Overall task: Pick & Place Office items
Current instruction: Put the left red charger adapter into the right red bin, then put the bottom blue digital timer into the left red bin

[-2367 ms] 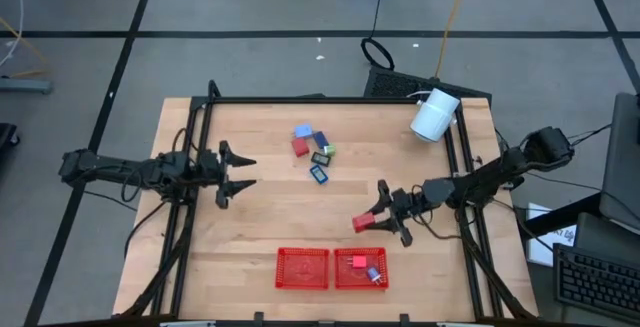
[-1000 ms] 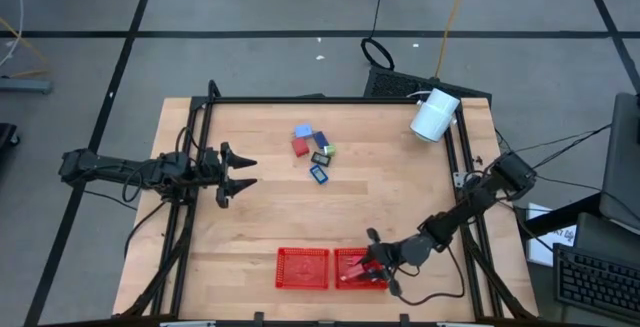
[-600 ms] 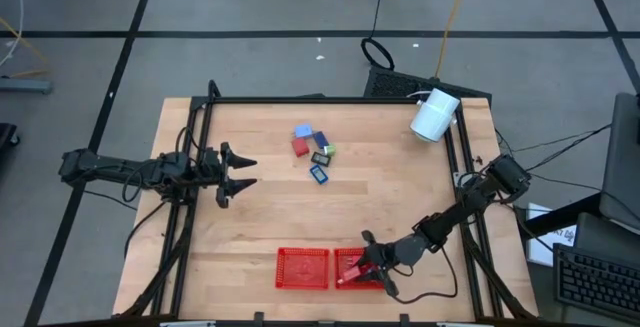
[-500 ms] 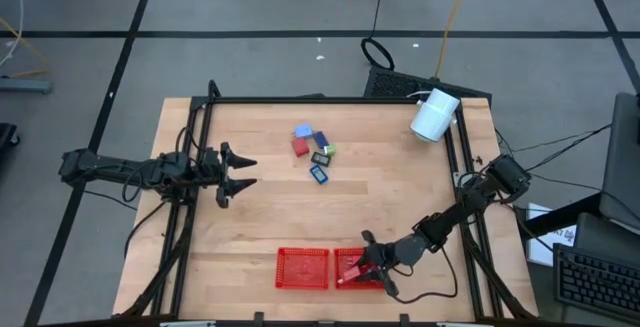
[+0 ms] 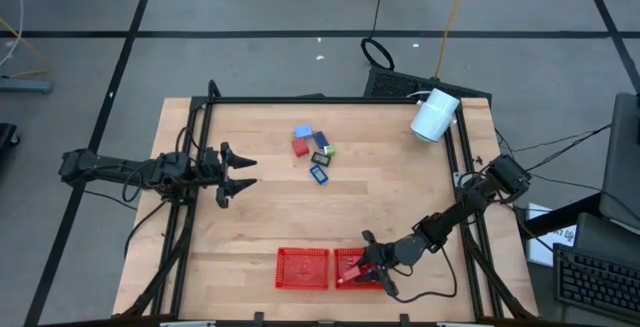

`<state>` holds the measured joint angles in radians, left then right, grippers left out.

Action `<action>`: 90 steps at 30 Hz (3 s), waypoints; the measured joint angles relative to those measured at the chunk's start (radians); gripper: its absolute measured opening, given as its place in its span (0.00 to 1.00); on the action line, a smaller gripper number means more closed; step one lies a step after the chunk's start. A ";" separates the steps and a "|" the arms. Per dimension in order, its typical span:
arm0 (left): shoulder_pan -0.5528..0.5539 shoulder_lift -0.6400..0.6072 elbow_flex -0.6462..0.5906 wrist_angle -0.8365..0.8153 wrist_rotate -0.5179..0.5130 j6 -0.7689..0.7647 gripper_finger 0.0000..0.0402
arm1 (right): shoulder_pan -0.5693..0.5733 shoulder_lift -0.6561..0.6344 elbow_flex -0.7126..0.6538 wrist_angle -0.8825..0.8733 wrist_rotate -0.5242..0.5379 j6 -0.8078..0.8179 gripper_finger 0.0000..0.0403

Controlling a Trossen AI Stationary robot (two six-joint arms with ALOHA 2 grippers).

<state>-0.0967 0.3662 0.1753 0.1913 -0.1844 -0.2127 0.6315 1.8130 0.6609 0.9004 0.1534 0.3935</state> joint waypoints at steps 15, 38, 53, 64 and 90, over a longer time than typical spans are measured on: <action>0.000 0.000 0.000 0.000 0.000 0.000 0.67 | 0.000 0.000 0.000 -0.014 0.001 0.019 0.50; 0.000 0.000 0.000 0.000 0.000 0.000 0.67 | -0.002 -0.253 0.000 -0.201 0.002 -0.128 0.47; 0.000 0.000 0.000 0.000 0.000 0.000 0.67 | -0.005 -0.554 -0.001 -0.550 0.009 -0.202 0.46; 0.000 0.000 0.000 0.012 -0.001 0.021 0.67 | -0.044 -0.721 -0.099 -0.525 0.064 -0.326 0.42; 0.000 0.578 0.002 0.479 -0.005 -0.073 0.67 | -0.258 -0.991 -0.499 -0.271 0.084 -0.222 0.41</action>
<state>-0.0971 0.9445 0.1768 0.6703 -0.1890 -0.2856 0.3736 0.8222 0.1618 0.6292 0.2378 0.1711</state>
